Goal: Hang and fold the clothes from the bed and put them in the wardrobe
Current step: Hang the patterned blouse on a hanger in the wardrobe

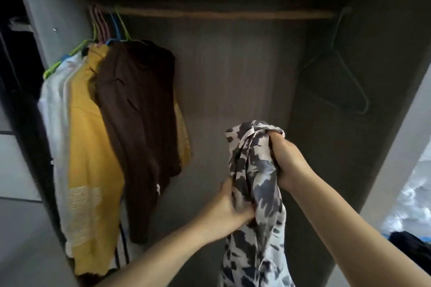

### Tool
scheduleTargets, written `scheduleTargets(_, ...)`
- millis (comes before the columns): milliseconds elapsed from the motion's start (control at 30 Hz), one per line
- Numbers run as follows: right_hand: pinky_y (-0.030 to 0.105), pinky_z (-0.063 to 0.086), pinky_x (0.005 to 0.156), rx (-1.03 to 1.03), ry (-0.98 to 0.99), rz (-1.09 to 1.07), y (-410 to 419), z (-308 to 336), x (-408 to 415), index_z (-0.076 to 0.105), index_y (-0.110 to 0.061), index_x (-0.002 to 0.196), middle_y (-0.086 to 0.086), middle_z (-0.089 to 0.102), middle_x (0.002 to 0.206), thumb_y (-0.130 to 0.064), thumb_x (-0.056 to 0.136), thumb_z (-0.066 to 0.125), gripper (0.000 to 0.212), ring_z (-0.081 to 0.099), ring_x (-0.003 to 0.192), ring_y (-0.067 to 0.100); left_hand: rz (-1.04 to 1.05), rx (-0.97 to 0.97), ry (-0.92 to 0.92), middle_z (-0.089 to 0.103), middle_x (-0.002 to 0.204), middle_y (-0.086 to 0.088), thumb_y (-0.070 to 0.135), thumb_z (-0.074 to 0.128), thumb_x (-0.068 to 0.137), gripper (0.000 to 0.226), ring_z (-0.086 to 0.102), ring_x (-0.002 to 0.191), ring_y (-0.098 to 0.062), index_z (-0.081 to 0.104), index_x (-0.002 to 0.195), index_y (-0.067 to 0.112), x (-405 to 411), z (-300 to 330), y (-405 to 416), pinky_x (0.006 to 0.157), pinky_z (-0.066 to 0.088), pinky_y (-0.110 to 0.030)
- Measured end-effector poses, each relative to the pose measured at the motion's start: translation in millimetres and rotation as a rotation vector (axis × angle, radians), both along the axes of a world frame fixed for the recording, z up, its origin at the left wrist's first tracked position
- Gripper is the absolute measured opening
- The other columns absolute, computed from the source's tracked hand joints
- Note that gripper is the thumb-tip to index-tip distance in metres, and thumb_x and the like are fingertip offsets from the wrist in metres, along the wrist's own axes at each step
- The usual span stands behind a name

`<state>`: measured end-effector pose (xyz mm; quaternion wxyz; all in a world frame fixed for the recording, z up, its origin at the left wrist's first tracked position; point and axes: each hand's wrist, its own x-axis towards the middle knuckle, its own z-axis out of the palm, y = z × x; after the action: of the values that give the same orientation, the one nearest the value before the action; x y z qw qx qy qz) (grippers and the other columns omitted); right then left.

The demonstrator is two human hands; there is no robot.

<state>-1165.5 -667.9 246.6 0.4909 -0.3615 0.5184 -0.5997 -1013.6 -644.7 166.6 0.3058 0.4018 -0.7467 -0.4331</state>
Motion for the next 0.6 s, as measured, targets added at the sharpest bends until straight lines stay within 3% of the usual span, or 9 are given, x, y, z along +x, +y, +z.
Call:
scheduleTargets(67, 0.029, 0.053, 0.063, -0.025, -0.024, -0.071, -3, 0, -10, 0.068, -0.011, 0.095, 0.005, 0.075, 0.08, -0.036, 0.096, 0.048, 0.032, 0.073, 0.071, 0.017, 0.04, -0.092, -0.027, 0.046, 0.122, 0.03, 0.059, 0.065, 0.077, 0.064, 0.047, 0.104, 0.016, 0.034, 0.132, 0.045, -12, -8, -11, 0.076, 0.034, -0.004)
scheduleTargets(167, 0.027, 0.053, 0.059, -0.09, -0.064, -0.178, -3, 2, -25, 0.068, -0.013, 0.094, 0.003, 0.075, 0.08, -0.034, 0.095, 0.048, 0.029, 0.073, 0.071, 0.016, 0.015, -0.247, -0.188, 0.065, 0.097, 0.006, 0.036, 0.053, 0.094, 0.015, 0.063, 0.094, -0.011, 0.06, 0.094, 0.022, -23, -12, -36, 0.066, 0.039, -0.02)
scheduleTargets(233, 0.029, 0.053, 0.061, -0.126, -0.088, -0.268, -1, 6, -40, 0.069, -0.016, 0.093, 0.003, 0.076, 0.081, -0.036, 0.095, 0.049, 0.028, 0.073, 0.072, 0.016, 0.03, -0.232, -0.21, 0.066, 0.078, -0.01, 0.024, 0.045, 0.099, 0.032, 0.064, 0.075, -0.021, 0.057, 0.07, 0.017, -16, -6, -65, 0.058, 0.034, -0.029)
scheduleTargets(333, 0.031, 0.052, 0.063, -0.097, -0.069, -0.391, 5, 9, -66, 0.068, -0.017, 0.091, 0.002, 0.075, 0.078, -0.04, 0.093, 0.053, 0.027, 0.073, 0.071, 0.019, 0.0, -0.017, -0.015, 0.065, 0.068, -0.006, 0.014, 0.048, 0.099, 0.031, 0.059, 0.061, -0.016, 0.066, 0.075, 0.007, 2, 33, -109, 0.055, 0.04, -0.023)
scheduleTargets(400, 0.029, 0.051, 0.059, 0.042, 0.171, -0.424, 8, 5, -79, 0.067, -0.016, 0.097, 0.001, 0.075, 0.076, -0.041, 0.094, 0.054, 0.029, 0.071, 0.071, 0.018, -0.041, 0.143, 0.227, 0.069, 0.069, -0.004, 0.006, 0.05, 0.097, 0.027, 0.065, 0.061, -0.014, 0.069, 0.078, 0.008, 9, 63, -131, 0.058, 0.05, -0.023)
scheduleTargets(433, 0.03, 0.053, 0.062, 0.15, 0.45, -0.416, 10, 1, -83, 0.065, -0.014, 0.109, 0.005, 0.075, 0.085, -0.04, 0.095, 0.054, 0.031, 0.071, 0.079, 0.021, -0.081, 0.209, 0.305, 0.071, 0.068, -0.004, 0.003, 0.05, 0.096, 0.026, 0.067, 0.06, -0.013, 0.069, 0.078, 0.009, 8, 76, -140, 0.058, 0.053, -0.022)
scheduleTargets(500, 0.034, 0.048, 0.088, 0.313, 1.105, -0.364, 13, -9, -79, 0.038, -0.013, 0.144, 0.015, 0.063, 0.121, -0.04, 0.094, 0.055, 0.06, 0.06, 0.111, 0.031, -0.205, 0.276, 0.328, 0.071, 0.066, -0.005, 0.002, 0.05, 0.095, 0.026, 0.067, 0.056, -0.011, 0.069, 0.078, 0.007, 2, 96, -149, 0.057, 0.054, -0.022)
scheduleTargets(533, 0.033, 0.043, 0.096, 0.276, 1.287, -0.315, 13, -12, -66, 0.023, -0.015, 0.151, 0.014, 0.053, 0.132, -0.041, 0.091, 0.058, 0.074, 0.052, 0.122, 0.031, -0.27, 0.284, 0.295, 0.071, 0.066, -0.006, 0.003, 0.052, 0.094, 0.024, 0.066, 0.056, -0.012, 0.069, 0.077, 0.006, -3, 103, -150, 0.057, 0.054, -0.022)
scheduleTargets(600, 0.025, 0.042, 0.093, 0.119, 1.293, -0.146, 5, -14, -30, 0.035, -0.019, 0.145, 0.002, 0.056, 0.127, -0.043, 0.086, 0.063, 0.069, 0.053, 0.121, 0.022, -0.358, 0.277, 0.193, 0.07, 0.068, -0.008, 0.008, 0.057, 0.092, 0.021, 0.066, 0.058, -0.014, 0.07, 0.075, 0.007, -16, 110, -146, 0.061, 0.053, -0.022)
